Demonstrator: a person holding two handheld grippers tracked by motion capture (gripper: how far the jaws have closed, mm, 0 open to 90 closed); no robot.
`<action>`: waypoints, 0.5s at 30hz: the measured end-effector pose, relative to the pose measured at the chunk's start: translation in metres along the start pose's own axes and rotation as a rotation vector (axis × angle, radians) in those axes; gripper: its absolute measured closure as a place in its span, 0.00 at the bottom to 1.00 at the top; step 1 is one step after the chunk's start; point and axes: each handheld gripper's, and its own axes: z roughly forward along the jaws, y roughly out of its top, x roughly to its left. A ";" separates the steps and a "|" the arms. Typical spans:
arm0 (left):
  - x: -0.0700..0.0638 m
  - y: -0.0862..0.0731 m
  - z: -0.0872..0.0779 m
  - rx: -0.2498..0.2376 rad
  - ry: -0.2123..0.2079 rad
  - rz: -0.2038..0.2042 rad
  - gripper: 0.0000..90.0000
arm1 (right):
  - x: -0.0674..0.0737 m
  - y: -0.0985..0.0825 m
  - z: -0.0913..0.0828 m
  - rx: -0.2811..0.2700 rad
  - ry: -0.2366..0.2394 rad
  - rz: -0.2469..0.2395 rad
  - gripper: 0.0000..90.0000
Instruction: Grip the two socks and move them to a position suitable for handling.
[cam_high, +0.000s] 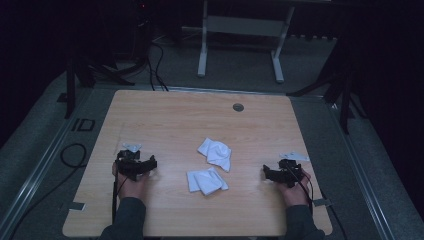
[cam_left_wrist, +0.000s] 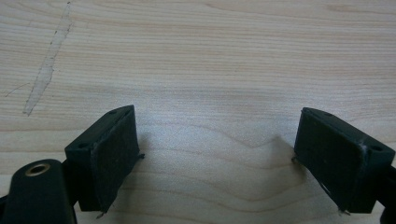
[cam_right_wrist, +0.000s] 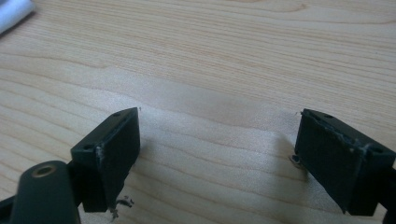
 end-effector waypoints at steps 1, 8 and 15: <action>0.000 0.000 0.000 0.000 0.000 0.000 0.15 | 0.000 0.000 0.000 0.000 0.000 0.000 0.15; 0.000 0.000 0.000 0.000 0.000 0.001 0.15 | 0.000 -0.001 -0.001 0.000 -0.003 0.002 0.15; 0.000 0.000 0.000 0.000 -0.002 0.003 0.15 | -0.001 -0.002 -0.007 -0.001 0.005 -0.007 0.37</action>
